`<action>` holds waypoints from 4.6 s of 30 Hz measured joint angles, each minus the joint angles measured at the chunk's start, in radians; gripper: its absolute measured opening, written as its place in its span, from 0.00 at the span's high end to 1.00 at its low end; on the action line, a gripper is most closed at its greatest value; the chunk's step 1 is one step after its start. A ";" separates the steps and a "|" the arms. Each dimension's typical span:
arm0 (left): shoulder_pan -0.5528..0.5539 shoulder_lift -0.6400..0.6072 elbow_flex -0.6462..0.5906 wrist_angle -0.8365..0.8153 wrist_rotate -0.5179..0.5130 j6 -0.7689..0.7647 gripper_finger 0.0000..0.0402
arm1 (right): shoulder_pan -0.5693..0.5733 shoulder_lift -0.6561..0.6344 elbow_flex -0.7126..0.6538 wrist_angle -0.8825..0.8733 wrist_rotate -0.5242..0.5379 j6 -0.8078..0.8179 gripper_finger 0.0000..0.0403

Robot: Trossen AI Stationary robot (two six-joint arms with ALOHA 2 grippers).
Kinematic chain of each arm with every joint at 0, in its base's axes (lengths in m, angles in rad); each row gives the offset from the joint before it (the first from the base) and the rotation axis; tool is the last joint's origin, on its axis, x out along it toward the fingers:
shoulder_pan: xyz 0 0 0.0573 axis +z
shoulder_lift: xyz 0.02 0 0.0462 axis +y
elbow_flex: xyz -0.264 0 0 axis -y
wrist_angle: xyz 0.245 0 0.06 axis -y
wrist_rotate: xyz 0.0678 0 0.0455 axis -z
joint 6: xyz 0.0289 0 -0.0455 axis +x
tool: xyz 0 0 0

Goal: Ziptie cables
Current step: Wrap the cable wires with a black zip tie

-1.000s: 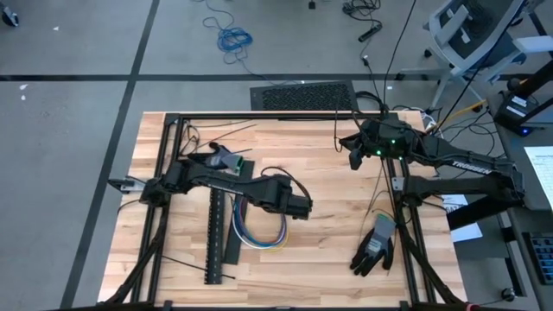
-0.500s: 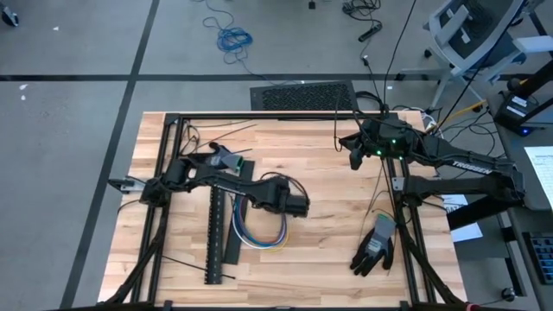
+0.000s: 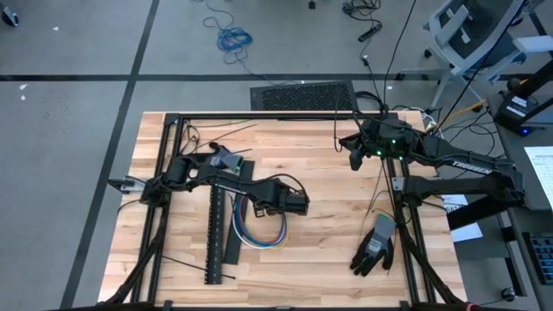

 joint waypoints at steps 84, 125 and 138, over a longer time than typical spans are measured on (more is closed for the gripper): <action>-0.027 -0.605 -0.247 0.110 -0.202 2.113 0.94 | 0.347 0.407 0.001 0.573 -0.098 0.415 1.00; -0.005 -0.555 -0.246 0.264 -0.207 2.141 0.94 | 0.357 0.489 0.000 0.710 -0.020 0.488 1.00; -0.005 -0.527 -0.247 0.432 -0.175 2.140 0.94 | 0.365 0.489 0.031 0.590 -0.009 0.512 1.00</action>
